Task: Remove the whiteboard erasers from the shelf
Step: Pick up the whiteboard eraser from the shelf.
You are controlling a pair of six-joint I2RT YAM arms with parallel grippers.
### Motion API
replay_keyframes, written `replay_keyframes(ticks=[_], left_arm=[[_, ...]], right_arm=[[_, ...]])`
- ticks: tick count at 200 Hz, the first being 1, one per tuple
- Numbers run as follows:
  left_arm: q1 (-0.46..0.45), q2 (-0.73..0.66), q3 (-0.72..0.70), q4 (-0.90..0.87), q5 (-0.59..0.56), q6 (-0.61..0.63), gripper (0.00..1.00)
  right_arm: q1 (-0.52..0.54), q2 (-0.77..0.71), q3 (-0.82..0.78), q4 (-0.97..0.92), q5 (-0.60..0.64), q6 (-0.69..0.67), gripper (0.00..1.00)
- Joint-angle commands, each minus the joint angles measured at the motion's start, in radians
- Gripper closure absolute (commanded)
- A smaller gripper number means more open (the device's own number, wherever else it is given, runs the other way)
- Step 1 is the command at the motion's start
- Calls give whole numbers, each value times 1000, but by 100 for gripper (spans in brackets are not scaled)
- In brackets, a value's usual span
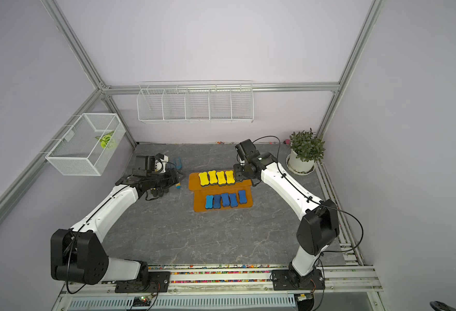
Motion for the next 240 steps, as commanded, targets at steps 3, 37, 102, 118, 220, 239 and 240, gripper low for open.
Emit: replay_keyframes(ticks=[3, 37, 102, 118, 220, 239, 240], left_arm=[[-4, -17, 26, -28, -2, 34, 41], [-11, -18, 34, -42, -21, 41, 42], [-15, -11, 32, -42, -39, 43, 41], [-16, -9, 32, -39, -40, 42, 41], [-16, -5, 26, -35, -50, 41, 41], [-16, -6, 26, -35, -54, 39, 41], [-16, -6, 26, -35, -54, 40, 41]], right_arm=[[12, 17, 34, -32, 26, -12, 40], [20, 48, 53, -26, 24, -12, 40], [23, 98, 95, -40, 47, -27, 39], [25, 105, 100, -48, 51, -33, 38], [25, 120, 93, -87, 92, -42, 38], [25, 120, 96, -92, 95, -46, 39], [25, 120, 96, -92, 95, -47, 39]])
